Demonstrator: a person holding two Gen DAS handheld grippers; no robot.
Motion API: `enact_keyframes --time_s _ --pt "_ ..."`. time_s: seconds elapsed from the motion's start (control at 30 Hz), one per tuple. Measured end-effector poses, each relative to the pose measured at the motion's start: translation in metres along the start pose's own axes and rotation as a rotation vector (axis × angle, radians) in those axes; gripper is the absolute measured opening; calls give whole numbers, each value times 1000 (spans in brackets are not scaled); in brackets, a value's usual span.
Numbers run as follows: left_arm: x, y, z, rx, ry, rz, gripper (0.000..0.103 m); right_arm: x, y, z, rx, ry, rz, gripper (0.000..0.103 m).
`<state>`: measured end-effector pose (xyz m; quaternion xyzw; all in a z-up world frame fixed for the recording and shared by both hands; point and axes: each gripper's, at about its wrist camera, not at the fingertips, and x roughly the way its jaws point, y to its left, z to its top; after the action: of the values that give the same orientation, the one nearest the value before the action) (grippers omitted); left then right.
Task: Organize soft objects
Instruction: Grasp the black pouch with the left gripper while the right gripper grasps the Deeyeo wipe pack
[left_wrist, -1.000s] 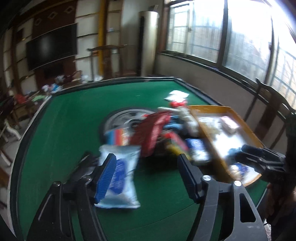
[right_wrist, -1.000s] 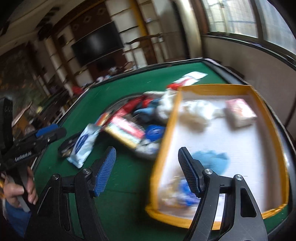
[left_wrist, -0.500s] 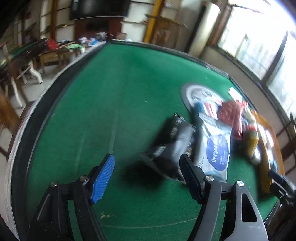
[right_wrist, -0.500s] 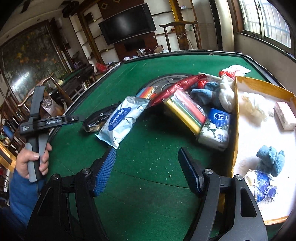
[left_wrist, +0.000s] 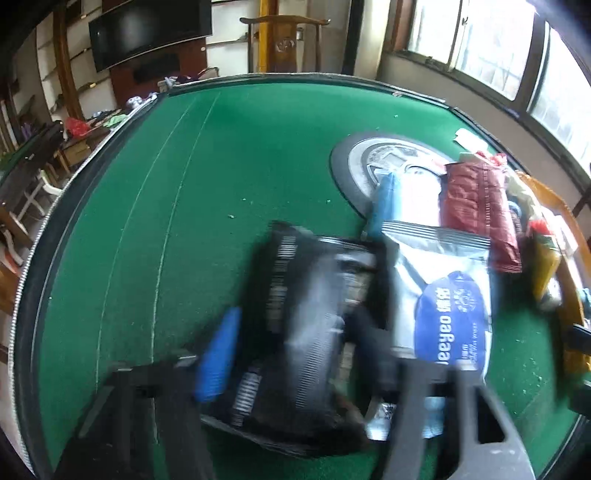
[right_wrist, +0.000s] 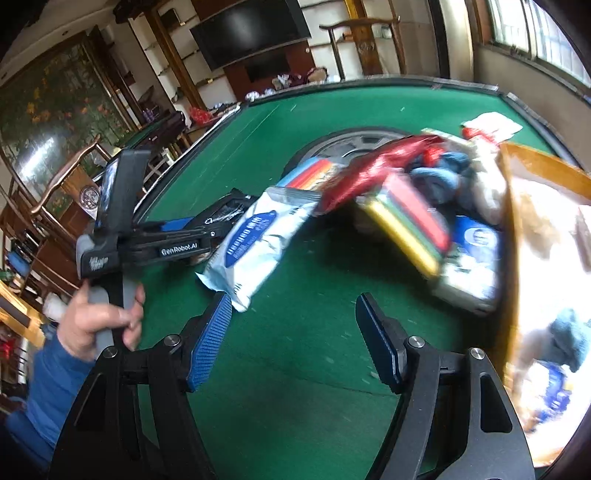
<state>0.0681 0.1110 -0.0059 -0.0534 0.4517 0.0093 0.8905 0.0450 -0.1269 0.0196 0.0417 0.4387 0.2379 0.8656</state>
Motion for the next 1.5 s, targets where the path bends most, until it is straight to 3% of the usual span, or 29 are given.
enact_keyframes --time_s 0.2,0.27,0.43,0.6,0.87,1.5 --pt "-29 11 -4 -21 -149 193 40 54 7 27 130 76 10 71" --pt "-34 16 -3 -29 -186 232 40 69 12 34 153 91 -14 71" --pt "-45 11 0 2 -294 433 40 103 30 45 150 125 -128 71" --pt "-58 8 3 20 -376 540 40 118 50 54 100 114 -204 76" --pt "-63 7 0 46 -426 595 40 140 69 66 -3 123 -293 78" --pt "-67 9 -7 57 -419 593 40 132 70 45 -108 63 -279 78"
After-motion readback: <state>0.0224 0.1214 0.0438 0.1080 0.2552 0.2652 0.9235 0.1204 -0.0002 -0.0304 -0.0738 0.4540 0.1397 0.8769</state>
